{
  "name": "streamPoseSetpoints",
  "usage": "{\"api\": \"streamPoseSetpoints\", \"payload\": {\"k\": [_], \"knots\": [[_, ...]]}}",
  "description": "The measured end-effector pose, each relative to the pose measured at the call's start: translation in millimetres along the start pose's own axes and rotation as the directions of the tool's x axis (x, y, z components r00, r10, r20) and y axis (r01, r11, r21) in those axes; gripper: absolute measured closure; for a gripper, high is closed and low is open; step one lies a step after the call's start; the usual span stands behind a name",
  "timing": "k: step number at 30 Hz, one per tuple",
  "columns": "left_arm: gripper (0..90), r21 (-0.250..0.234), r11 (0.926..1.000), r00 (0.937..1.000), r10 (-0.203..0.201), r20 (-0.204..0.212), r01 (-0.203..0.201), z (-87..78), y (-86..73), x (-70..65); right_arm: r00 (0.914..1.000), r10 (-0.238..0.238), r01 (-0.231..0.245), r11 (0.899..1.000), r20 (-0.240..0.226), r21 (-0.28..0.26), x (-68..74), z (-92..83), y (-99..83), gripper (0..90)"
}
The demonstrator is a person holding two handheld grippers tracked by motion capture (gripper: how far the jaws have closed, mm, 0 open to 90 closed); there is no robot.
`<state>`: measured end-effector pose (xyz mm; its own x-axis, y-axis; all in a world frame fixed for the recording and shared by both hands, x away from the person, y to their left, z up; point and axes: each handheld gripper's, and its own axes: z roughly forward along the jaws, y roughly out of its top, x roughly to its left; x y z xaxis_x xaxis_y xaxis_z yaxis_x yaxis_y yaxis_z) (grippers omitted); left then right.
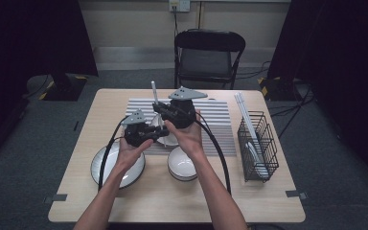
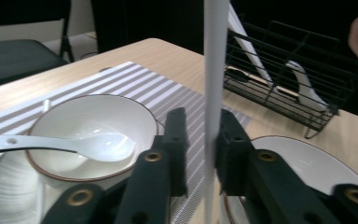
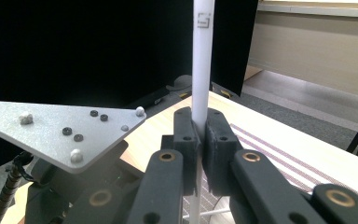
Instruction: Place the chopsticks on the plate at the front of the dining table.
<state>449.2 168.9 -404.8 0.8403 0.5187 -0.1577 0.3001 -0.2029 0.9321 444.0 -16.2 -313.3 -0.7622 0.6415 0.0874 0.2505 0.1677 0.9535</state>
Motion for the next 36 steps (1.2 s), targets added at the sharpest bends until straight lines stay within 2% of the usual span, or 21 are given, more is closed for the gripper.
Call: {"api": "streamPoseSetpoints", "payload": {"k": [3, 5, 7, 9, 10, 12, 14, 17, 19, 20, 24, 28, 36], "knots": [[85.3, 0.004, 1.0, 0.9999, 0.004, 0.014, -0.004, -3.3, -0.2, 1.2, 1.0, 0.001, -0.001, 1.0, 0.0, -0.003, -1.0, -0.8, -0.1, 85.3], [85.5, -0.006, 1.0, 1.0, 0.008, 0.001, -0.008, -5.4, -0.5, 0.9, 1.0, 0.006, -0.006, 1.0, -0.005, -0.01, -2.3, -1.5, -0.4, 85.1], [85.7, 0.001, 1.0, 0.9997, 0.009, 0.021, -0.009, -6.4, -0.9, 1.8, 0.9998, 0.005, -0.005, 1.0, -0.019, -0.019, -3.4, -2.2, -1.4, 84.3], [85.7, 0.003, 0.9998, 0.9996, 0.019, 0.018, -0.019, -7.2, -1.2, 0.9, 0.9998, -0.007, 0.006, 1.0, -0.02, -0.018, -4.3, -1.8, -2.3, 81.9], [85.8, 0.003, 0.9999, 0.9996, 0.011, 0.025, -0.012, -7.5, -1.3, 0.8, 0.9998, -0.01, 0.01, 1.0, -0.019, -0.01, -4.7, -1.0, -3.2, 80.0], [85.8, 0.003, 0.9997, 0.9995, 0.025, 0.017, -0.025, -8.5, -1.1, 1.0, 0.9996, -0.01, 0.01, 1.0, -0.028, -0.009, -5.5, 0.3, -4.7, 72.2], [85.7, -0.008, 1.0, 0.9997, 0.001, 0.025, 0.0, -10.0, -1.2, 3.1, 0.9995, -0.013, 0.013, 1.0, -0.03, -0.003, -5.1, 1.5, -6.4, 69.7], [85.8, -0.007, 1.0, 0.9998, 0.001, 0.021, -0.001, -11.6, -1.7, 4.1, 0.9994, -0.017, 0.017, 1.0, -0.032, 0.002, -4.8, 2.5, -8.4, 62.8], [85.7, -0.012, 0.9998, 0.9991, -0.014, 0.04, 0.015, -12.9, -2.4, 5.6, 0.9991, -0.02, 0.02, 1.0, -0.037, 0.009, -4.9, 3.7, -9.6, 58.9], [85.7, -0.019, 0.9996, 0.9993, -0.02, 0.031, 0.021, -13.3, -2.6, 5.1, 0.9992, -0.022, 0.023, 1.0, -0.032, 0.016, -5.2, 4.2, -10.2, 56.6], [85.8, 0.012, 0.9998, 0.9998, 0.015, 0.012, -0.016, -11.7, -3.8, 2.2, 0.9995, -0.021, 0.022, 0.999, -0.024, 0.024, -7.3, 6.2, -13.0, 55.1], [85.7, 0.01, 0.9999, 0.9999, 0.005, 0.016, -0.006, -14.0, -5.5, 3.6, 0.9997, -0.014, 0.014, 1.0, -0.021, 0.026, -10.5, 7.5, -16.1, 54.9], [85.9, 0.017, 0.9998, 0.9997, 0.014, 0.022, -0.014, -19.4, -5.7, 4.1, 1.0, 0.001, -0.001, 1.0, -0.01, 0.029, -14.3, 7.8, -18.3, 53.2]]}}
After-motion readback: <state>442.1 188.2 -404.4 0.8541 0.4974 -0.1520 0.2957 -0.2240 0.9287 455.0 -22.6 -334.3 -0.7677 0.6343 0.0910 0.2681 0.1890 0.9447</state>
